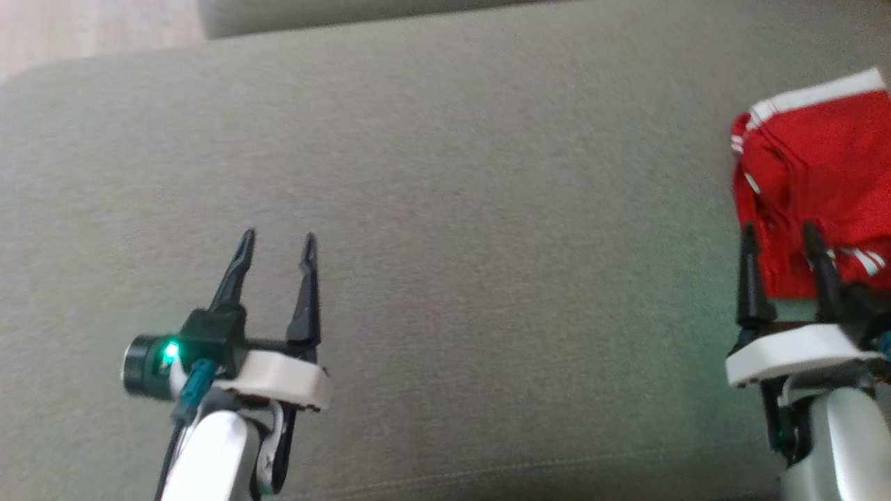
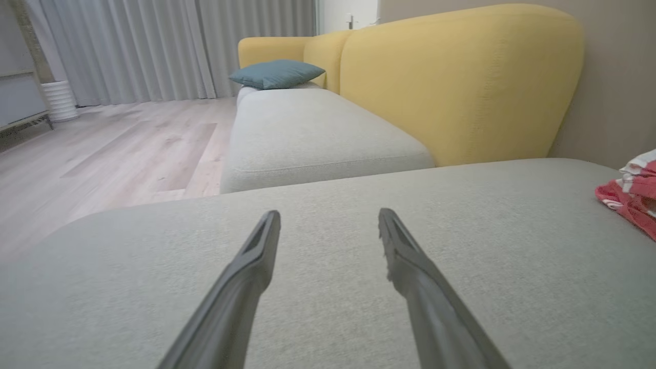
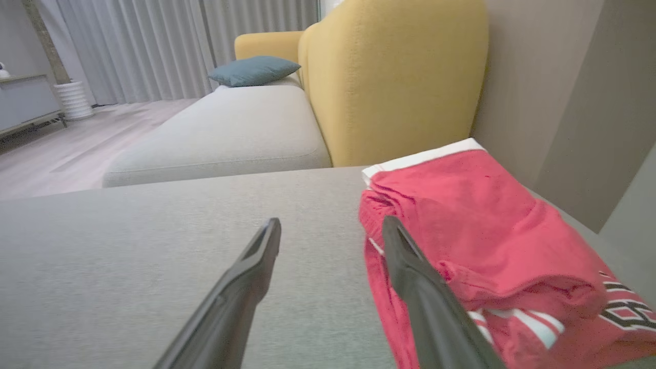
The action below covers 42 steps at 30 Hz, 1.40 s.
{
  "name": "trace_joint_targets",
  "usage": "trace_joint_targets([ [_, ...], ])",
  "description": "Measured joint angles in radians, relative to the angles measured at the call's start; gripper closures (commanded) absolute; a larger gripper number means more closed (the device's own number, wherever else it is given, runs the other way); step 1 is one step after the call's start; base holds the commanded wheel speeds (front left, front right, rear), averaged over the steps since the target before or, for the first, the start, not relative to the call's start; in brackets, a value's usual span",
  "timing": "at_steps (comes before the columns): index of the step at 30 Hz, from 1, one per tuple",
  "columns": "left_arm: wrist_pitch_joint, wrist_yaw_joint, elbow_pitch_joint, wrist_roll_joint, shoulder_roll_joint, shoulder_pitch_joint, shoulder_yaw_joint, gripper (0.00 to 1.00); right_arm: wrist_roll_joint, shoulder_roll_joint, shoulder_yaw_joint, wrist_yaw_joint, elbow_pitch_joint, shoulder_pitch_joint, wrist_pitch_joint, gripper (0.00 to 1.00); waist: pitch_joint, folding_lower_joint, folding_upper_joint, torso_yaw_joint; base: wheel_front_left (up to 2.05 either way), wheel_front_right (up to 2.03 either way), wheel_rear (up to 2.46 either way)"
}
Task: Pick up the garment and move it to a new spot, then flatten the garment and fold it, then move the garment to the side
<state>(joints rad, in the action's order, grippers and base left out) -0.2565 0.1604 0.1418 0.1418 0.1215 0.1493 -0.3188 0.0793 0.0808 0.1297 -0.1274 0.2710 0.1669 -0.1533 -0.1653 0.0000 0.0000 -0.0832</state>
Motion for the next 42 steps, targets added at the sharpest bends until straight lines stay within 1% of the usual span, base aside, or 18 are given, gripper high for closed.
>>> trace_joint_targets([
  [4, 0.000, 0.008, 0.000, 0.013, 0.007, -0.037, 0.022, 0.00, 0.009, -0.016, -0.047, 0.000, -0.124, -0.063, 0.046, 0.00, 0.035, 0.0000, 0.0000, 0.045, 0.00, 0.00, 0.00],
  [5, 0.000, 0.016, 0.000, 0.016, 0.008, -0.053, 0.037, 0.00, 0.010, -0.021, -0.064, 0.000, -0.163, -0.083, 0.069, 0.00, 0.051, 0.0000, 0.0000, 0.066, 0.00, 0.00, 0.00],
  [11, 0.000, 0.017, 0.004, 0.049, 0.025, -0.096, 0.052, 0.00, 0.018, -0.035, -0.094, 0.000, -0.228, -0.155, 0.113, 0.00, 0.101, 0.0000, 0.0000, 0.109, 0.00, 0.00, 0.00],
  [18, 0.000, 0.016, 0.008, 0.059, 0.034, -0.139, 0.059, 0.00, 0.053, -0.035, -0.098, 0.000, -0.254, -0.230, 0.138, 0.00, 0.149, 0.0000, 0.0000, 0.123, 0.00, 0.00, 0.00],
  [25, 0.014, 0.016, 0.004, 0.059, 0.049, -0.177, 0.052, 0.00, 0.069, -0.036, -0.096, 0.000, -0.275, -0.277, 0.160, 0.00, 0.177, 0.0000, 0.0000, 0.119, 0.00, 0.00, 0.00],
  [38, 0.035, 0.018, -0.001, 0.059, 0.065, -0.186, 0.042, 0.00, 0.069, -0.036, -0.096, 0.000, -0.288, -0.282, 0.164, 0.00, 0.184, 0.0000, 0.0001, 0.109, 0.00, 0.00, 0.00],
  [42, 0.035, 0.025, -0.001, 0.059, 0.067, -0.186, 0.041, 0.00, 0.069, -0.036, -0.096, 0.000, -0.290, -0.282, 0.164, 0.00, 0.184, 0.0000, 0.0000, 0.106, 0.00, 0.00, 0.00],
])
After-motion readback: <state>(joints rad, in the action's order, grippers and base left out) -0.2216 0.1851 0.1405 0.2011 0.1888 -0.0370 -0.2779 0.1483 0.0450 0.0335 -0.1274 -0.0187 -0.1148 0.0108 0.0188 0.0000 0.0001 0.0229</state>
